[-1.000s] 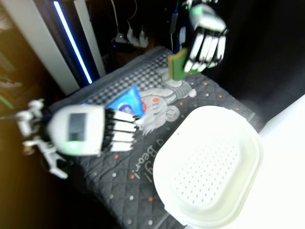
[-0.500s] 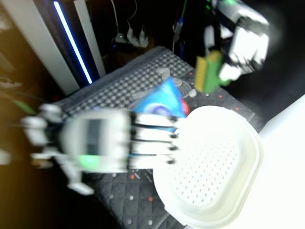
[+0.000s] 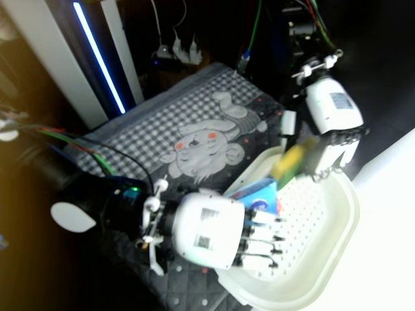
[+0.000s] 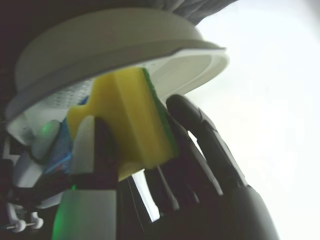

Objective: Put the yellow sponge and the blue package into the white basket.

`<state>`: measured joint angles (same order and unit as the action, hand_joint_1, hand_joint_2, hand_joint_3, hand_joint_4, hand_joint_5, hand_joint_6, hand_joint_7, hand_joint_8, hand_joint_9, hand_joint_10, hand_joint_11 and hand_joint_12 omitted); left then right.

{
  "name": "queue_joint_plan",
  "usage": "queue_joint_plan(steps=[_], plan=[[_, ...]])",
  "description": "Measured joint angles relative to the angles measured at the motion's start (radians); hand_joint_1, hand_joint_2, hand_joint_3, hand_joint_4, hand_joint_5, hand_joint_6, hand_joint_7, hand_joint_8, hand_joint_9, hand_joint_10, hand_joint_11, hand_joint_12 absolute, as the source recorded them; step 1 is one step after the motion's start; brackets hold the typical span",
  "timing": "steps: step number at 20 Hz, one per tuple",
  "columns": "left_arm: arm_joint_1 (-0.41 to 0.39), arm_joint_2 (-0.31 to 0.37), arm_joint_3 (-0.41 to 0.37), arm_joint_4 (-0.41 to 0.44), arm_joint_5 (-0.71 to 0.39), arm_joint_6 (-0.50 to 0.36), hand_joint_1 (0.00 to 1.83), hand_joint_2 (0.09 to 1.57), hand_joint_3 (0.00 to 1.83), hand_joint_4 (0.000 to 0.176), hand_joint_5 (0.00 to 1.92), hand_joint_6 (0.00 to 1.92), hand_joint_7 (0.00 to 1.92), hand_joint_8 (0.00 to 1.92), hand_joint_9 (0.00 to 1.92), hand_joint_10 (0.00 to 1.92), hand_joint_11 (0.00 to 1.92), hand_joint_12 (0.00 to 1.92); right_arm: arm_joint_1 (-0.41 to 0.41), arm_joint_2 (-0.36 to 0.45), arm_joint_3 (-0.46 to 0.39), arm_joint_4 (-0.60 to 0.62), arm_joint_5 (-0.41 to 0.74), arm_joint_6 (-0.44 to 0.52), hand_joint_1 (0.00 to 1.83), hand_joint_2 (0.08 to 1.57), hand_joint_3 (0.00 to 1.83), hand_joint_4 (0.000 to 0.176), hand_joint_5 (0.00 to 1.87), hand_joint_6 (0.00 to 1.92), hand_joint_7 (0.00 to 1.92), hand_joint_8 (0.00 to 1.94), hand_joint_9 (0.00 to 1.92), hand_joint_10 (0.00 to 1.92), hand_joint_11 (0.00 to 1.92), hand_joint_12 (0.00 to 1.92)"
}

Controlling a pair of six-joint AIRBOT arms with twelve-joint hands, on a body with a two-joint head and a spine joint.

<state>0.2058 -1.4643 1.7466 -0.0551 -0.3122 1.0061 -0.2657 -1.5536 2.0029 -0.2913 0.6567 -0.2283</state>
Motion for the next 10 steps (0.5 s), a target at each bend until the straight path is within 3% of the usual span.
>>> queue_joint_plan(steps=[1, 2, 3, 4, 5, 6, 7, 8, 9, 10], plan=[[-0.005, 0.02, -0.021, 0.006, -0.011, 0.0, 0.79, 0.98, 0.0, 0.066, 0.4, 0.0, 0.6, 0.0, 0.66, 0.0, 0.27, 1.07, 0.001, 0.004, -0.021, -0.005, 0.026, 0.001, 0.33, 1.05, 0.02, 0.159, 0.0, 0.0, 0.0, 0.0, 0.0, 0.0, 0.0, 0.0], [-0.01, 0.036, -0.039, 0.013, -0.02, 0.0, 0.79, 0.98, 0.0, 0.066, 0.4, 0.0, 0.6, 0.0, 0.66, 0.0, 0.27, 1.07, 0.001, 0.008, -0.032, -0.013, 0.042, 0.003, 0.33, 1.05, 0.02, 0.159, 0.0, 0.0, 0.0, 0.0, 0.0, 0.0, 0.0, 0.0], [-0.014, 0.061, -0.066, 0.021, -0.039, 0.0, 0.8, 0.97, 0.0, 0.079, 0.37, 0.0, 0.56, 0.0, 0.6, 0.0, 0.25, 1.06, 0.001, 0.018, -0.047, -0.022, 0.05, 0.011, 0.17, 1.02, 0.0, 0.147, 0.0, 0.0, 0.0, 0.0, 0.0, 0.0, 0.0, 0.0], [-0.015, 0.079, -0.088, 0.033, -0.055, 0.001, 0.76, 0.96, 0.0, 0.112, 0.3, 0.0, 0.46, 0.0, 0.54, 0.0, 0.21, 1.04, 0.001, 0.029, -0.059, -0.024, 0.058, 0.014, 0.22, 1.1, 0.02, 0.0, 0.0, 0.0, 0.04, 0.02, 0.21, 0.01, 0.23, 0.39], [-0.017, 0.103, -0.119, 0.039, -0.077, 0.001, 0.73, 0.95, 0.0, 0.156, 0.22, 0.0, 0.35, 0.0, 0.42, 0.0, 0.06, 1.04, 0.001, 0.052, -0.081, -0.024, 0.07, 0.016, 0.33, 1.17, 0.01, 0.0, 0.22, 0.02, 0.2, 0.02, 0.3, 0.01, 0.04, 0.86], [-0.017, 0.145, -0.168, 0.057, -0.11, 0.002, 0.73, 0.94, 0.0, 0.172, 0.18, 0.0, 0.28, 0.0, 0.29, 0.0, 0.01, 0.85, 0.001, 0.097, -0.119, -0.028, 0.11, 0.018, 0.31, 1.23, 0.01, 0.0, 0.28, 0.02, 0.26, 0.02, 0.31, 0.0, 0.01, 0.86], [-0.017, 0.184, -0.213, 0.064, -0.138, 0.001, 0.68, 0.95, 0.0, 0.168, 0.15, 0.0, 0.23, 0.0, 0.23, 0.0, 0.0, 0.72, 0.002, 0.137, -0.154, -0.019, 0.144, 0.018, 0.06, 1.37, 0.02, 0.0, 0.25, 0.0, 0.28, 0.01, 0.31, 0.0, 0.0, 0.84], [-0.017, 0.222, -0.259, 0.064, -0.172, 0.002, 0.64, 0.95, 0.0, 0.167, 0.13, 0.0, 0.19, 0.0, 0.21, 0.0, 0.0, 0.78, 0.002, 0.176, -0.192, -0.016, 0.174, 0.016, 0.01, 1.3, 0.0, 0.084, 0.24, 0.0, 0.29, 0.01, 0.32, 0.0, 0.0, 0.94], [-0.013, 0.28, -0.322, 0.071, -0.236, 0.002, 0.65, 0.94, 0.0, 0.123, 0.15, 0.01, 0.17, 0.0, 0.18, 0.0, 0.0, 0.76, 0.002, 0.233, -0.251, -0.002, 0.218, 0.005, 0.48, 1.21, 0.0, 0.049, 0.13, 0.0, 0.15, 0.0, 0.19, 0.0, 0.0, 0.97], [-0.008, 0.306, -0.348, 0.071, -0.264, -0.001, 0.65, 0.94, 0.0, 0.123, 0.15, 0.01, 0.17, 0.0, 0.18, 0.0, 0.0, 0.76, 0.002, 0.253, -0.277, 0.013, 0.24, -0.001, 0.48, 1.21, 0.0, 0.049, 0.13, 0.0, 0.15, 0.0, 0.19, 0.0, 0.0, 0.97]])
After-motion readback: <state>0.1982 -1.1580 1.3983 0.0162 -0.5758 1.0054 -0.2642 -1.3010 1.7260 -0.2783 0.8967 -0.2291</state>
